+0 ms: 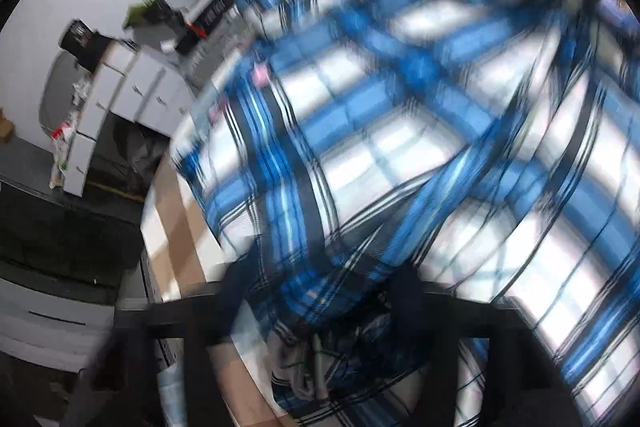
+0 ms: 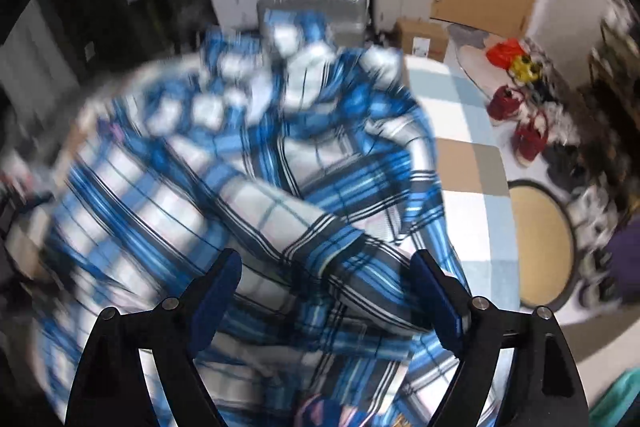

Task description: Fold large clothes

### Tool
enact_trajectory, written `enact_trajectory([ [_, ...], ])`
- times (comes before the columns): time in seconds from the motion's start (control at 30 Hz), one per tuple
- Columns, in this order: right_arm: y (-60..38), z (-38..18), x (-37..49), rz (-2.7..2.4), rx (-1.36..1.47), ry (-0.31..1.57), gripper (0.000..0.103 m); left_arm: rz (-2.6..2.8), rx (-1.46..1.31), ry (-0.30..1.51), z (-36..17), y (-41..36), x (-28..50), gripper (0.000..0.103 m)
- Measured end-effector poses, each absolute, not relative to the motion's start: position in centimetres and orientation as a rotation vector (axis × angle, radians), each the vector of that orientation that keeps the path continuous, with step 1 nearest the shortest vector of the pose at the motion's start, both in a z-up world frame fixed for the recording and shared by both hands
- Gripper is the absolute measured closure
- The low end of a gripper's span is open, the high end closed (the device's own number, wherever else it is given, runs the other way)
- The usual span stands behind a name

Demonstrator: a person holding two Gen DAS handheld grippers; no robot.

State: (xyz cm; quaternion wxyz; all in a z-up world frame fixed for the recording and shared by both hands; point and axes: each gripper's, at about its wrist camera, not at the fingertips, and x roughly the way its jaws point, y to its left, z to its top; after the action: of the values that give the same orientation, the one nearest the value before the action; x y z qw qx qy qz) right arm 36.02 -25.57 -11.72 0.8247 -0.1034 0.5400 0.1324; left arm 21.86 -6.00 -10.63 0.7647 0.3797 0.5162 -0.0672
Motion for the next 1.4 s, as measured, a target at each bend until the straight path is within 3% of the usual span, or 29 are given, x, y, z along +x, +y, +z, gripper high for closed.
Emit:
enact_trajectory([
  [0.03,-25.1,-12.2,36.0,0.27,-0.267,1.14,0.047,-0.133,0.818,1.151,-11.0,-5.3,21.8,0.086],
  [0.07,-25.0,-12.5,35.9,0.257,-0.296,1.134,0.095,-0.143,0.799,1.145,-10.8,-4.8,21.7,0.091],
  [0.33,-26.3,-11.6,37.4,0.221,-0.175,1.111,0.098,-0.204,0.726,1.156,-9.4,-2.9,20.5,0.098],
  [0.43,-26.4,-11.9,38.0,0.179,-0.16,1.107,0.094,-0.251,0.792,1.134,-9.6,-3.5,19.2,0.098],
  [0.53,-25.7,-13.8,38.2,0.15,-0.245,1.179,0.073,-0.297,0.84,1.124,-9.2,-4.0,18.0,0.096],
  [0.6,-25.3,-14.2,38.0,0.179,-0.3,1.208,0.07,-0.318,0.797,1.133,-8.0,-3.8,18.2,0.09],
  [0.63,-25.1,-13.7,37.5,0.177,-0.341,1.19,0.062,-0.332,0.71,1.154,-6.6,-3.4,18.7,0.086],
  [0.67,-25.0,-12.9,36.9,0.17,-0.371,1.164,0.051,-0.353,0.635,1.163,-5.5,-2.8,19.0,0.076],
  [0.73,-25.0,-11.0,35.8,0.169,-0.359,1.103,0.042,-0.396,0.484,1.125,-2.6,-1.9,19.8,0.051],
  [0.77,-25.0,-10.1,35.4,0.174,-0.337,1.072,0.041,-0.389,0.419,1.079,-1.0,-1.6,20.3,0.029],
  [0.83,-25.2,-8.3,34.7,0.233,-0.248,1.016,0.026,-0.334,0.335,0.99,0.9,-1.7,21.4,0.018],
  [0.87,-25.0,-7.9,34.4,0.272,-0.208,1.007,0.021,-0.312,0.304,0.983,1.0,-1.6,22.4,0.018],
  [1.0,-23.4,-10.0,34.1,0.397,-0.129,1.095,0.021,-0.285,0.091,1.073,-1.7,-2.6,27.0,0.018],
  [1.23,-22.8,-15.5,33.2,0.408,-0.236,1.183,0.018,-0.26,0.021,1.291,-9.8,-4.0,29.0,0.02],
  [1.4,-23.7,-14.1,33.4,0.445,-0.163,1.202,0.019,-0.268,-0.033,1.323,-9.4,-2.8,29.1,0.02],
])
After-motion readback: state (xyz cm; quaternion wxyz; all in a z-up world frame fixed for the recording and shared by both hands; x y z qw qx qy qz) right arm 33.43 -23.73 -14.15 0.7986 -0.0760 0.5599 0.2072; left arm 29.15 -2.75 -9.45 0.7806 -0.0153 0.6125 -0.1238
